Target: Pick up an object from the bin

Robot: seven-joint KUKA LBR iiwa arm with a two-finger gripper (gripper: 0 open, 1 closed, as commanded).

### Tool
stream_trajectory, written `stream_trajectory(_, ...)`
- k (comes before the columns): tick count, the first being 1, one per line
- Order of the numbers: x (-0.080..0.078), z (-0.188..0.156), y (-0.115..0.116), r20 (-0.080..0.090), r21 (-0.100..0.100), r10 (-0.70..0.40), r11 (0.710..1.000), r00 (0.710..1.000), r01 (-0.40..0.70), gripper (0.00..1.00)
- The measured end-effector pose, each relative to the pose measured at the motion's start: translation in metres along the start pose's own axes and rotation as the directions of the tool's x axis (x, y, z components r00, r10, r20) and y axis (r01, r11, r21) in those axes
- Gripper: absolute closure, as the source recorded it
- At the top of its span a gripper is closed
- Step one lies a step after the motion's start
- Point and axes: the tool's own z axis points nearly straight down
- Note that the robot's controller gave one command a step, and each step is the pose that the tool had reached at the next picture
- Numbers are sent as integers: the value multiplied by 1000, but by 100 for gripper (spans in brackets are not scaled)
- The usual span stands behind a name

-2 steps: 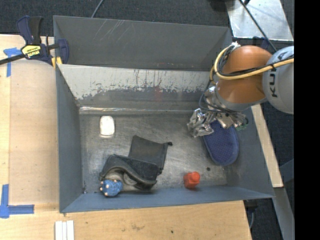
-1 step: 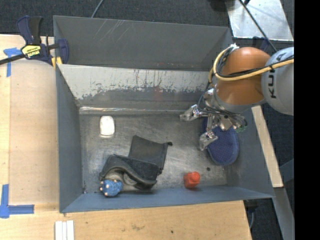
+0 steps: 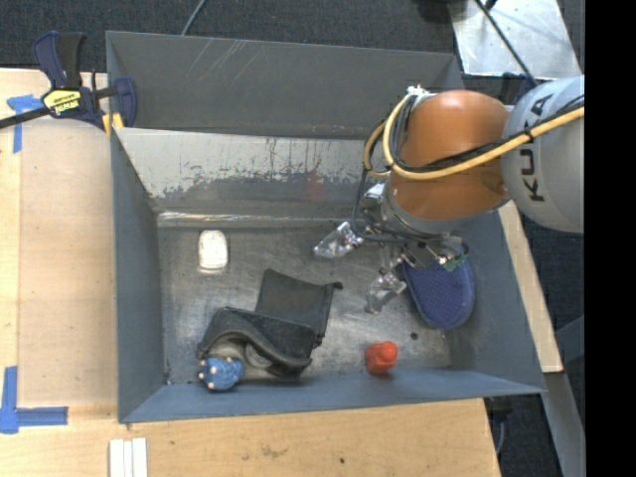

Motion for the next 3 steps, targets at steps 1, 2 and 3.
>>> stream_trajectory(1, -40, 47, 19, -4, -2, 77, 997, 997, -77, 0)
stream_trajectory(2, -38, 45, 16, -3, 0, 81, 997, 997, -81, 100)
stream_trajectory(3, -38, 45, 16, -3, 0, 82, 997, 997, -82, 0)
